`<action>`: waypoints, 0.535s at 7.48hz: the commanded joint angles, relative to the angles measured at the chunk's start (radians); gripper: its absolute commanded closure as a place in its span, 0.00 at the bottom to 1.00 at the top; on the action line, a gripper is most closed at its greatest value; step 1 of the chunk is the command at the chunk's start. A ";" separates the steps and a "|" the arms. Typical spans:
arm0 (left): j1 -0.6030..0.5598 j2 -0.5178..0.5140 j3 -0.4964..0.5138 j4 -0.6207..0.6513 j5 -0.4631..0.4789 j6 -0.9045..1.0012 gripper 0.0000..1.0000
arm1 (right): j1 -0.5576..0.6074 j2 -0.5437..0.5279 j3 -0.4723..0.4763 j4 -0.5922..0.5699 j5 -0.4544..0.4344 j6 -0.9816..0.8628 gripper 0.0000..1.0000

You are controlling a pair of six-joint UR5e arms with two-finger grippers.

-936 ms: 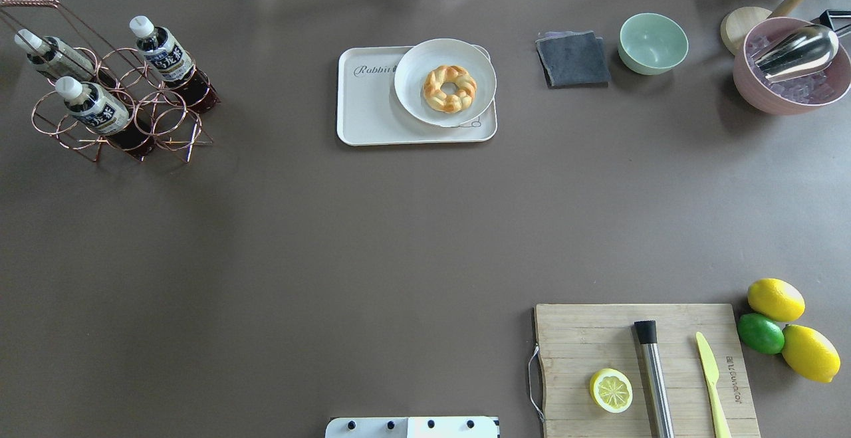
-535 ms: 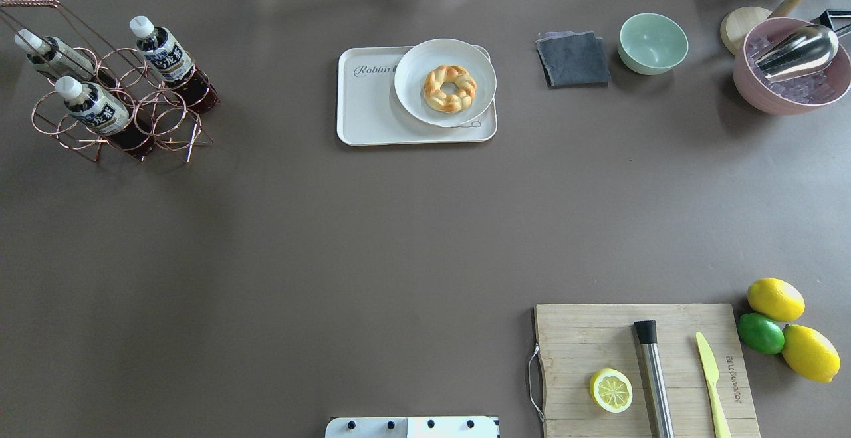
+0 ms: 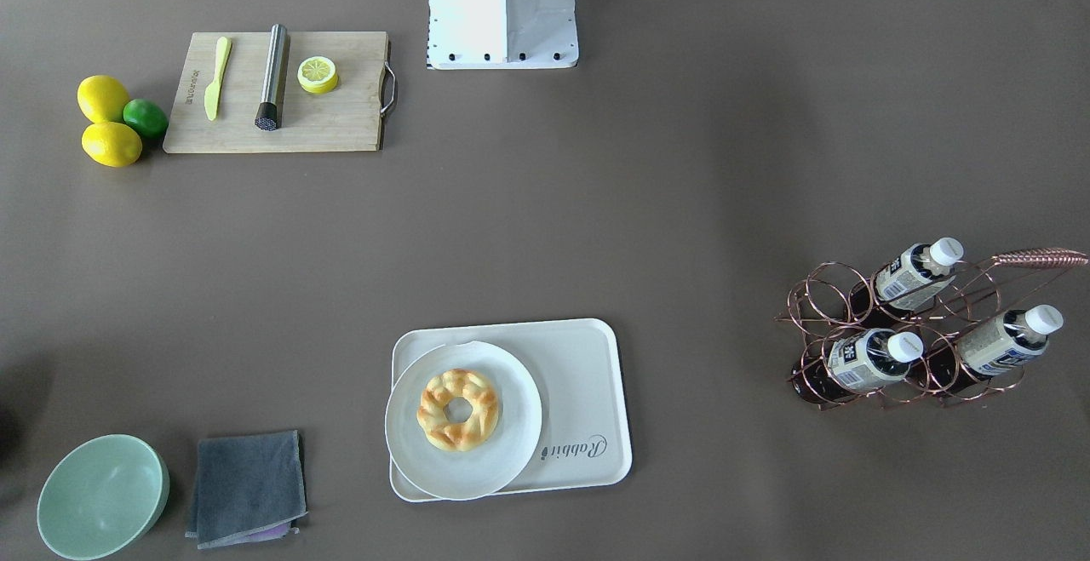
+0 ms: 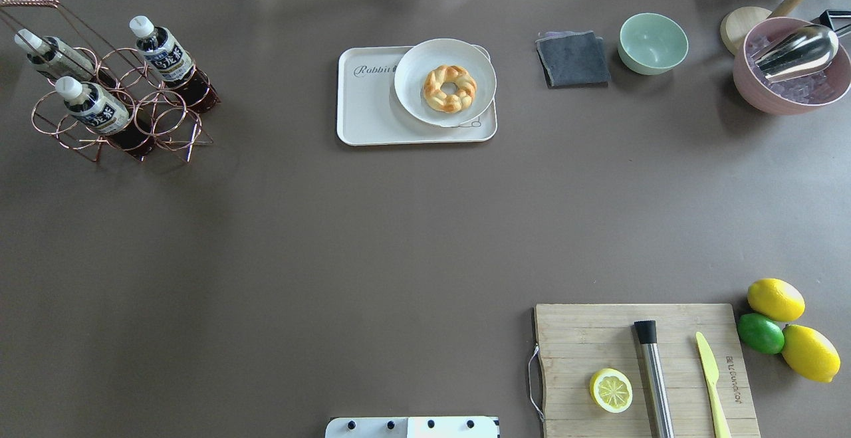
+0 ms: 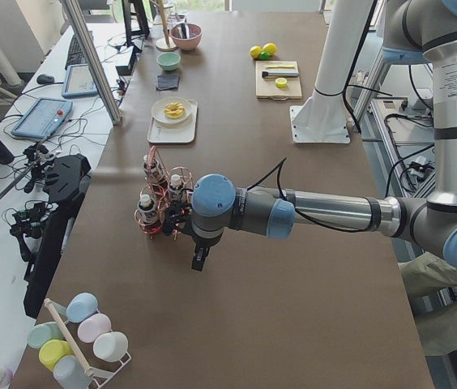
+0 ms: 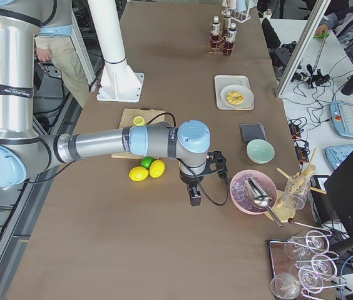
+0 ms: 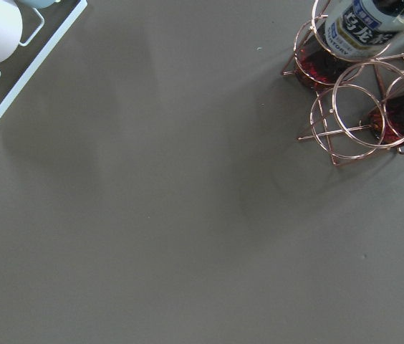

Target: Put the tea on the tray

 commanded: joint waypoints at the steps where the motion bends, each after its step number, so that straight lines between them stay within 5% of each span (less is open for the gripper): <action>1: -0.015 0.000 -0.027 -0.002 -0.023 -0.013 0.03 | -0.004 -0.001 -0.012 0.003 0.006 0.001 0.00; 4: 0.015 -0.009 -0.113 -0.086 -0.032 -0.175 0.03 | -0.013 -0.001 -0.016 0.003 0.017 0.001 0.00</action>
